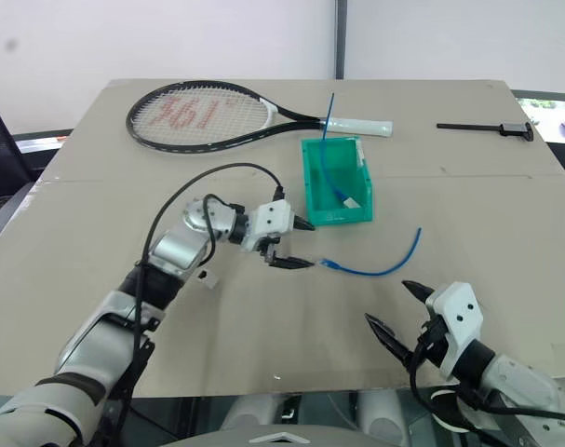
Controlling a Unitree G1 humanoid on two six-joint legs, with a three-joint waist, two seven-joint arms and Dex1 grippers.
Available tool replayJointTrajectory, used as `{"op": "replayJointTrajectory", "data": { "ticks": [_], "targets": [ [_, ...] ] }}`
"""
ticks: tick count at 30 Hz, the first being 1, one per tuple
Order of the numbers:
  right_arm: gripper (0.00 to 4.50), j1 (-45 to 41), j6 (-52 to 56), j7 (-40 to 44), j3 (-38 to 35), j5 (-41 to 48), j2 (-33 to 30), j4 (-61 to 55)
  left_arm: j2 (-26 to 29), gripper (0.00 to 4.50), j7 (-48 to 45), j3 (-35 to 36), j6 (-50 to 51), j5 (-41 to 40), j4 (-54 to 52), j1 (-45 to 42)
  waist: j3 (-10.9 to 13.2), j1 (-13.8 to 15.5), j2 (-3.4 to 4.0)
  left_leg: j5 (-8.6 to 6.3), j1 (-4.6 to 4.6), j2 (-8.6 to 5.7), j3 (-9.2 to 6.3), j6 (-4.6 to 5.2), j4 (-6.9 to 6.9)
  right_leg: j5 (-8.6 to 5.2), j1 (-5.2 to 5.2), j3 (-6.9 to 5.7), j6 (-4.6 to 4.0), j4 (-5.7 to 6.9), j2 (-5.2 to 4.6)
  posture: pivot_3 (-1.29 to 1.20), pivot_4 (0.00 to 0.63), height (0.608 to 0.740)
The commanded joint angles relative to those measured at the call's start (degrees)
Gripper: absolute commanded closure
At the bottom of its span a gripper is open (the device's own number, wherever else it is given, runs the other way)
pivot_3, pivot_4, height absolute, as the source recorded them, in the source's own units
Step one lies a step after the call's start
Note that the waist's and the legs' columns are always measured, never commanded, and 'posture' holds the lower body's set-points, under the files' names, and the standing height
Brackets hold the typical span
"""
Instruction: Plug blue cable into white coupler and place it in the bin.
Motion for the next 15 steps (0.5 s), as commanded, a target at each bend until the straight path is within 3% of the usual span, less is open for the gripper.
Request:
{"op": "replayJointTrajectory", "data": {
  "ticks": [1, 3, 8, 9, 15],
  "targets": [
    [0.00, 1.5, -2.6, 0.1, -1.1, -1.0, 0.0, -2.0, -1.5, 0.99, -3.2, -0.7, -4.6, 1.2, 4.0, -2.5, 0.0, -0.1, -0.01, 0.00, 0.00, 0.00, 0.01, 0.00, 0.00, 0.00, -0.01, 0.02, 0.01, 0.00, 0.00, 0.00, 0.150, 0.740],
    [0.00, 2.5, -3.2, -0.2, -1.1, -1.3, 0.2, -2.4, -2.2, 1.62, -5.7, -1.1, -6.5, 1.5, 5.7, -3.2, 0.0, -0.1, -0.01, -0.01, 0.01, 0.02, 0.00, 0.01, -0.01, -0.01, -0.01, 0.01, 0.01, 0.01, 0.02, 0.00, 0.150, 0.740],
    [0.00, 4.3, -4.6, -0.6, -0.6, -2.5, 0.4, -2.8, -3.4, 4.21, -7.6, -1.2, -9.2, 2.8, 8.9, -4.5, 0.0, 0.0, -0.01, -0.01, 0.01, 0.05, -0.03, 0.01, 0.00, -0.02, -0.01, -0.03, 0.03, 0.04, 0.04, 0.00, 0.150, 0.740],
    [0.00, 4.4, -4.8, -0.6, -0.6, -2.6, 0.5, -2.8, -3.5, 4.37, -8.1, -1.2, -9.6, 2.8, 9.1, -4.5, 0.0, 0.0, -0.01, -0.01, 0.01, 0.06, -0.04, 0.01, 0.02, -0.02, 0.00, -0.03, 0.03, 0.04, 0.03, 0.00, 0.150, 0.740],
    [0.00, 4.0, -4.8, -1.4, -0.5, -1.9, 1.3, -2.9, -4.1, 4.37, -9.4, 1.3, -8.3, -0.2, 5.7, -3.7, 0.0, 0.0, -0.01, -0.01, 0.01, 0.06, -0.04, 0.01, 0.06, -0.02, 0.00, -0.03, 0.03, 0.07, 0.03, 0.00, 0.150, 0.740]
  ]
}}
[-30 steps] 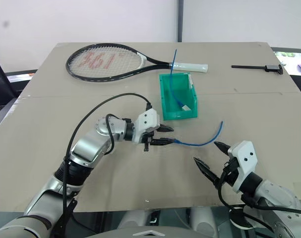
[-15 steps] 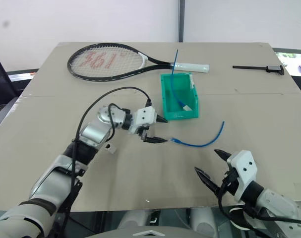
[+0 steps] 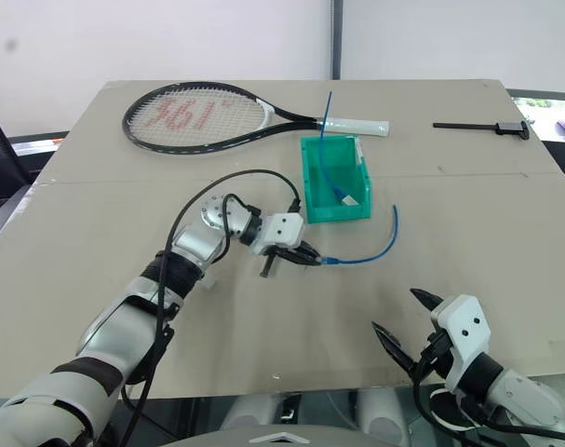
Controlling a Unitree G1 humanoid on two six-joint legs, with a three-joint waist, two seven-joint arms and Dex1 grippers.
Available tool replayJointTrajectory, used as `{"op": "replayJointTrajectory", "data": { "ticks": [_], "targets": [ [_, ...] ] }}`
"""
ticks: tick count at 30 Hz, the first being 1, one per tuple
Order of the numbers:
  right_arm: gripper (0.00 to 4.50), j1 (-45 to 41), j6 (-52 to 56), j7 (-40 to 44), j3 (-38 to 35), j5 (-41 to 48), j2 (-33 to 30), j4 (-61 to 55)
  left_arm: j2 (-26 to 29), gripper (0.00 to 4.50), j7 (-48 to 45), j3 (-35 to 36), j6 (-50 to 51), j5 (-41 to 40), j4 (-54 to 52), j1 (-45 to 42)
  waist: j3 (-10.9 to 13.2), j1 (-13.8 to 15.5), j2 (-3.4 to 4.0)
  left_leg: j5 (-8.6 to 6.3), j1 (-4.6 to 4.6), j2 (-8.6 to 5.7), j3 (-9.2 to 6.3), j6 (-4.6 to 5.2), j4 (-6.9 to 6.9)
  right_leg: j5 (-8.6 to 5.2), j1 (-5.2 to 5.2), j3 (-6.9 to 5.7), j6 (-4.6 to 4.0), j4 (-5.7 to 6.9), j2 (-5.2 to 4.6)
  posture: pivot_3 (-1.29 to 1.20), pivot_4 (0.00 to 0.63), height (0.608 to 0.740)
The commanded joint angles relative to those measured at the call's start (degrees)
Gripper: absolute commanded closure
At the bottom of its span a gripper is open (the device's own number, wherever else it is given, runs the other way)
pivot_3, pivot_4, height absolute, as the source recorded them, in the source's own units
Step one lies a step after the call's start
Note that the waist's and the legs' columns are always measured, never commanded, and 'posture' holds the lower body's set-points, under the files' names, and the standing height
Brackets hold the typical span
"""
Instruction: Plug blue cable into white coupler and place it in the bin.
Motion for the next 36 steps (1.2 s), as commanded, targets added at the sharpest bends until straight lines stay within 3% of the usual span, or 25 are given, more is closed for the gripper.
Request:
{"op": "replayJointTrajectory", "data": {
  "ticks": [1, 5, 9, 12, 14, 28, 31, 35, 36],
  "targets": [
    [0.00, -0.4, -0.5, -0.8, -0.2, 1.5, 1.0, -2.7, -0.4, 4.37, -1.0, 3.5, 1.2, -4.1, -5.0, 0.3, 0.0, 0.0, 0.00, 0.00, -0.01, 0.00, -0.01, 0.00, 0.00, 0.00, 0.00, 0.00, 0.00, 0.00, 0.00, 0.00, 0.150, 0.740],
    [0.00, -5.1, 9.5, -8.9, 0.5, 16.4, 6.7, -3.5, -3.9, 4.37, 5.6, 9.6, 8.4, -11.2, -19.3, 1.9, 0.0, 0.1, -0.01, 0.00, -0.09, 0.08, -0.12, 0.00, 0.02, 0.06, -0.03, -0.07, -0.09, 0.01, -0.06, 0.00, 0.150, 0.740],
    [0.00, -14.1, 11.7, -19.7, -0.2, 24.4, 13.1, -3.0, -5.2, 4.37, 13.5, 10.1, -0.5, -6.1, -22.7, 3.7, 0.0, -0.1, 0.01, 0.00, -0.02, 0.03, -0.08, 0.00, 0.05, 0.12, 0.02, -0.04, -0.17, 0.02, -0.11, 0.00, 0.150, 0.740],
    [0.80, -21.1, 11.7, -27.3, 0.1, 30.6, 18.3, -2.2, -5.6, 4.50, 18.8, 9.8, -7.6, -2.1, -21.4, 4.8, 0.0, -0.1, 0.02, 0.00, 0.07, 0.07, 0.00, -0.01, 0.04, 0.11, 0.01, 0.06, -0.14, 0.07, -0.01, 0.00, 0.150, 0.740],
    [1.64, -24.0, 12.0, -30.3, 0.6, 33.6, 19.7, -2.1, -5.6, 4.50, 20.2, 9.4, -9.4, -1.1, -21.3, 5.3, 0.0, 0.0, 0.02, 0.01, 0.06, 0.07, -0.05, -0.01, 0.04, 0.15, 0.01, 0.02, -0.20, 0.08, 0.02, 0.00, 0.150, 0.740],
    [1.64, -34.3, 10.7, -35.9, 4.6, 35.6, 21.0, 5.5, -5.8, 4.50, 20.6, 8.8, -7.6, -3.8, -25.9, 6.9, 0.0, -0.1, 0.03, 0.00, 0.00, -0.06, -0.07, 0.00, 0.04, 0.17, 0.00, 0.00, -0.23, 0.08, 0.01, 0.00, 0.150, 0.740],
    [2.51, -34.7, 10.2, -36.1, 4.4, 35.8, 21.4, 5.8, -5.5, 4.50, 20.3, 8.7, -7.1, -4.2, -26.9, 7.5, 0.0, -0.2, 0.03, 0.00, 0.00, -0.05, -0.06, 0.00, 0.04, 0.17, 0.00, 0.00, -0.23, 0.08, 0.01, 0.00, 0.150, 0.740],
    [4.37, -35.0, 9.7, -35.7, 4.1, 37.4, 21.3, 5.6, -5.1, 4.50, 20.0, 8.5, -6.2, -4.3, -27.8, 8.5, 0.0, -0.2, 0.04, 0.00, 0.01, -0.05, -0.07, 0.00, 0.04, 0.17, 0.00, 0.00, -0.23, 0.08, 0.01, 0.00, 0.150, 0.740],
    [4.45, -34.9, 9.7, -35.6, 4.1, 37.6, 21.2, 5.5, -5.0, 4.50, 20.1, 8.5, -6.1, -4.4, -28.0, 8.6, 0.0, -0.2, 0.04, 0.00, 0.01, -0.05, -0.07, 0.00, 0.04, 0.17, 0.00, 0.00, -0.23, 0.08, 0.02, 0.00, 0.150, 0.740]
  ]
}}
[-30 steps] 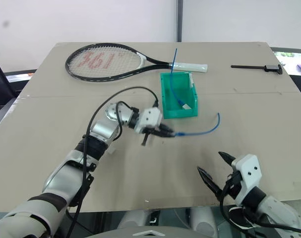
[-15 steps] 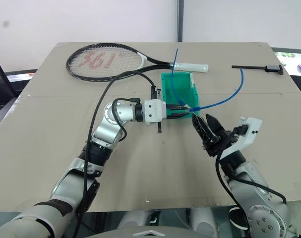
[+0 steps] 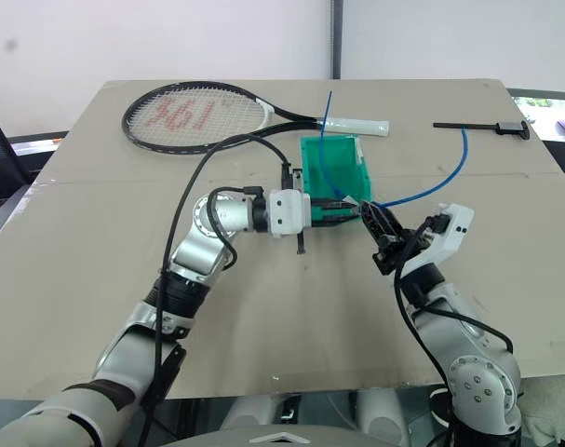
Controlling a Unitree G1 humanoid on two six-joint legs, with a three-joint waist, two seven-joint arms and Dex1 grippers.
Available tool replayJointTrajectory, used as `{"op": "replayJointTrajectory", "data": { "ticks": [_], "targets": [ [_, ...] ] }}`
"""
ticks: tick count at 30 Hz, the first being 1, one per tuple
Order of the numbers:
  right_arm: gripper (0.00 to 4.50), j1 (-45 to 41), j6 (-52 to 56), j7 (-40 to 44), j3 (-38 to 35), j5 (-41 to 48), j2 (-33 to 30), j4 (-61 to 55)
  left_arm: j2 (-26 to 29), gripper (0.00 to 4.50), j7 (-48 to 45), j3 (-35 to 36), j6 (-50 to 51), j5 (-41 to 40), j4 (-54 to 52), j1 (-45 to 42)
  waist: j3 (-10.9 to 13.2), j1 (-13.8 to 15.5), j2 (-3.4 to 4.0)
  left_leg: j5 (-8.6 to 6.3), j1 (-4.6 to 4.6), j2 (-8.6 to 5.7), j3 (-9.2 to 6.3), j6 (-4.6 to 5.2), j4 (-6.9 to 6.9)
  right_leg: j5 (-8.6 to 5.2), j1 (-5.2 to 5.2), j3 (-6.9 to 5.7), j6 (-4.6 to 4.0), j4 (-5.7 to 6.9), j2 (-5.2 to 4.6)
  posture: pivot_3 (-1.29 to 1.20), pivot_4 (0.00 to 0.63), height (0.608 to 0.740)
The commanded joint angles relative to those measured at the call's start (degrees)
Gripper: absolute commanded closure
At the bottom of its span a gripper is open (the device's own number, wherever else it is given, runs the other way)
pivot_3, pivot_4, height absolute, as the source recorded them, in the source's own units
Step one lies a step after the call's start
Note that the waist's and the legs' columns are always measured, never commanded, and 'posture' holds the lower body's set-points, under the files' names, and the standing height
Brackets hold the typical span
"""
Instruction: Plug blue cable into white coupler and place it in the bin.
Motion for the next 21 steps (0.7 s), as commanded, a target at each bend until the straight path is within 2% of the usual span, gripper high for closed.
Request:
{"op": "replayJointTrajectory", "data": {
  "ticks": [1, 6, 8, 10, 13, 17, 21],
  "targets": [
    [4.45, -0.4, -1.5, 0.3, -0.7, 1.5, -0.2, -1.6, 0.4, 4.50, 0.0, 0.1, 0.6, -1.5, -3.3, 0.5, 0.0, 0.0, 0.00, 0.00, -0.01, 0.00, 0.00, 0.00, 0.00, 0.00, 0.00, 0.00, 0.00, 0.00, 0.00, 0.00, 0.150, 0.740],
    [4.45, -0.3, -1.5, 0.7, -0.3, 1.8, -0.7, -1.6, 0.6, 4.50, 0.3, 0.3, 2.6, -2.4, -4.2, 1.0, 0.0, 0.0, 0.00, 0.00, 0.00, 0.00, 0.01, 0.00, 0.00, 0.00, 0.00, 0.01, 0.00, 0.00, 0.00, 0.00, 0.150, 0.740],
    [4.45, -0.5, -1.4, 1.0, -0.3, 2.2, -0.9, -1.4, 0.8, 4.50, -0.3, 1.1, 7.5, -5.4, -5.9, 1.8, 0.0, 0.0, 0.00, 0.00, 0.00, 0.00, 0.00, 0.00, 0.00, 0.00, 0.00, 0.01, 0.00, 0.00, 0.00, 0.00, 0.150, 0.740],
    [4.50, -0.7, -1.2, 1.4, -0.3, 2.5, -1.4, -1.3, 1.5, 3.53, -0.4, 2.8, 13.9, -9.2, -8.1, 3.0, 0.0, -0.1, 0.00, 0.00, 0.00, 0.01, 0.00, 0.00, 0.00, 0.00, 0.00, 0.01, 0.00, 0.00, 0.00, 0.00, 0.150, 0.740],
    [4.50, -1.1, -0.6, 2.5, -0.3, 2.7, -2.8, -0.8, 4.9, 2.41, -0.7, 6.0, 23.9, -15.1, -13.5, 6.2, 0.0, -0.7, 0.01, 0.00, 0.01, 0.02, 0.01, 0.00, 0.00, 0.00, 0.00, 0.02, 0.00, 0.00, 0.00, 0.00, 0.150, 0.740],
    [4.50, -2.0, 0.4, 5.6, -0.3, 2.0, -6.0, 1.4, 13.2, 0.43, 0.9, 14.2, 37.2, -22.4, -19.1, 11.5, 0.0, -1.7, 0.04, 0.00, 0.04, 0.12, 0.00, 0.00, -0.05, -0.01, -0.03, 0.02, 0.00, 0.01, 0.06, 0.00, 0.150, 0.740],
    [4.50, -3.1, 0.2, 9.5, 0.4, 1.0, -7.8, 4.9, 20.9, 0.43, 2.4, 22.5, 42.1, -24.1, -20.1, 18.1, 0.0, -1.5, 0.05, 0.00, 0.12, 0.19, 0.00, 0.00, -0.17, -0.06, -0.04, 0.01, 0.05, 0.02, 0.12, 0.00, 0.150, 0.740]
  ]
}}
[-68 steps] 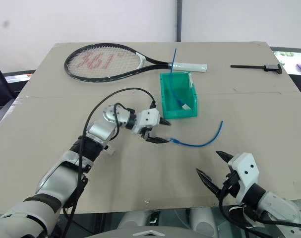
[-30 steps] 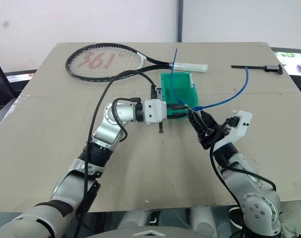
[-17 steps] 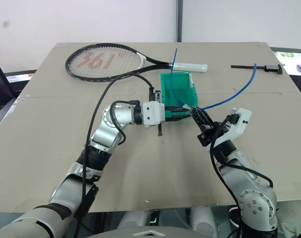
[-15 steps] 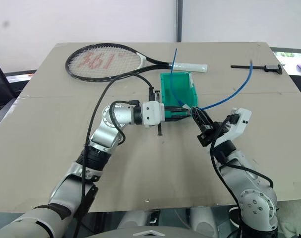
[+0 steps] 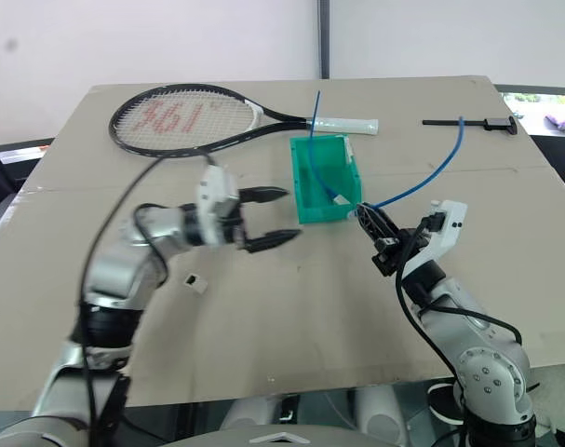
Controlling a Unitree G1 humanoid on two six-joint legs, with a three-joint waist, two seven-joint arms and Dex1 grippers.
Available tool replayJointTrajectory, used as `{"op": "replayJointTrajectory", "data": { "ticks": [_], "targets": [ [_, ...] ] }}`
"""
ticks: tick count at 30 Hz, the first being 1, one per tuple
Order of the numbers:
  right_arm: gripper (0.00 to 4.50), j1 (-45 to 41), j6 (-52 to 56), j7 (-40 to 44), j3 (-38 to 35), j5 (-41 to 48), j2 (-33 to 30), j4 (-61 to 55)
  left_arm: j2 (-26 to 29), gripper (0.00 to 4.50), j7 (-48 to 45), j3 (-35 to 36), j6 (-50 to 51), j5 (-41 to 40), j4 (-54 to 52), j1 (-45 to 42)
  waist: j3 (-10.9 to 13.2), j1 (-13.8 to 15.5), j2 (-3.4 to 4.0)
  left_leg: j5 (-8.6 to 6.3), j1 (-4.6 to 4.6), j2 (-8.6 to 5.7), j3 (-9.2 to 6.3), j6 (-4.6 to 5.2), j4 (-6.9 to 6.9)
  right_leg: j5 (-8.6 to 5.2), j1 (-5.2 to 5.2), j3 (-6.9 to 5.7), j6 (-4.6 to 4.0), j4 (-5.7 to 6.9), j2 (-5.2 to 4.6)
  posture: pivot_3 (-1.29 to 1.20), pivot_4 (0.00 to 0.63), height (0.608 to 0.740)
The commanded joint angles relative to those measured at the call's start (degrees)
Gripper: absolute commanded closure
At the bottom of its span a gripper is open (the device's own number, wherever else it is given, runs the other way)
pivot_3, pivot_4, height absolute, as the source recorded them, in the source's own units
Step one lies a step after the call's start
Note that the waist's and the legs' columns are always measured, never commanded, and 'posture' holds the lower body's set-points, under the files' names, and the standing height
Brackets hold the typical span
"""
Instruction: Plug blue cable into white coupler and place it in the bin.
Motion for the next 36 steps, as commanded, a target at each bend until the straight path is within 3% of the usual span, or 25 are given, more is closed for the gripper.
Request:
{"op": "replayJointTrajectory", "data": {
  "ticks": [1, 6, 11, 28, 32, 36],
  "targets": [
    [4.50, -2.1, -0.4, 4.0, 0.4, -0.6, -0.5, 1.8, 5.2, 0.43, 0.5, 8.6, 3.3, -3.1, -2.2, 5.9, 0.0, 0.0, 0.01, 0.00, 0.00, 0.00, 0.01, 0.00, -0.01, -0.02, 0.00, 0.01, 0.02, 0.00, 0.00, 0.00, 0.150, 0.740],
    [4.50, -5.6, -0.6, 8.3, 1.9, -2.6, -0.1, 6.9, 9.3, 0.43, -3.8, 18.7, -0.3, -5.2, -4.7, 22.4, 0.0, 0.0, 0.01, 0.00, -0.02, 0.03, 0.18, -0.01, -0.10, 0.04, -0.13, 0.15, -0.08, -0.06, -0.04, 0.00, 0.150, 0.740],
    [4.50, -7.9, -0.2, 11.5, 3.0, -4.2, 0.1, 9.9, 5.2, 0.43, 0.4, 22.0, -3.8, -3.9, -8.5, 33.5, 0.0, 1.6, -0.06, 0.00, -0.17, -0.08, 0.14, -0.02, -0.12, -0.08, -0.23, 0.08, -0.30, -0.10, -0.25, 0.00, 0.150, 0.740],
    [4.50, -7.3, 2.3, 13.0, 2.1, -5.1, -0.7, 8.6, -5.2, 0.43, 14.3, 14.0, -14.3, 7.1, -9.3, 39.7, 0.0, 1.6, -0.05, 0.00, -0.11, -0.06, 0.24, -0.02, -0.13, -0.07, -0.23, 0.12, -0.31, -0.05, -0.27, 0.00, 0.150, 0.740],
    [4.50, -7.0, 2.6, 12.7, 2.0, -5.0, -0.9, 8.0, -5.8, 1.53, 15.3, 12.2, -14.9, 8.3, -7.9, 39.4, 0.0, 1.6, -0.05, 0.00, -0.10, -0.06, 0.26, -0.02, -0.12, -0.08, -0.22, 0.12, -0.30, -0.05, -0.26, 0.00, 0.150, 0.740],
    [4.50, -6.4, 3.0, 12.5, 1.8, -5.0, -1.1, 7.2, -5.9, 3.52, 14.6, 11.3, -15.6, 7.5, -7.7, 39.4, 0.0, 1.6, -0.05, 0.00, -0.10, -0.05, 0.25, -0.02, -0.12, -0.08, -0.23, 0.12, -0.30, -0.05, -0.24, 0.00, 0.150, 0.740]
  ]
}}
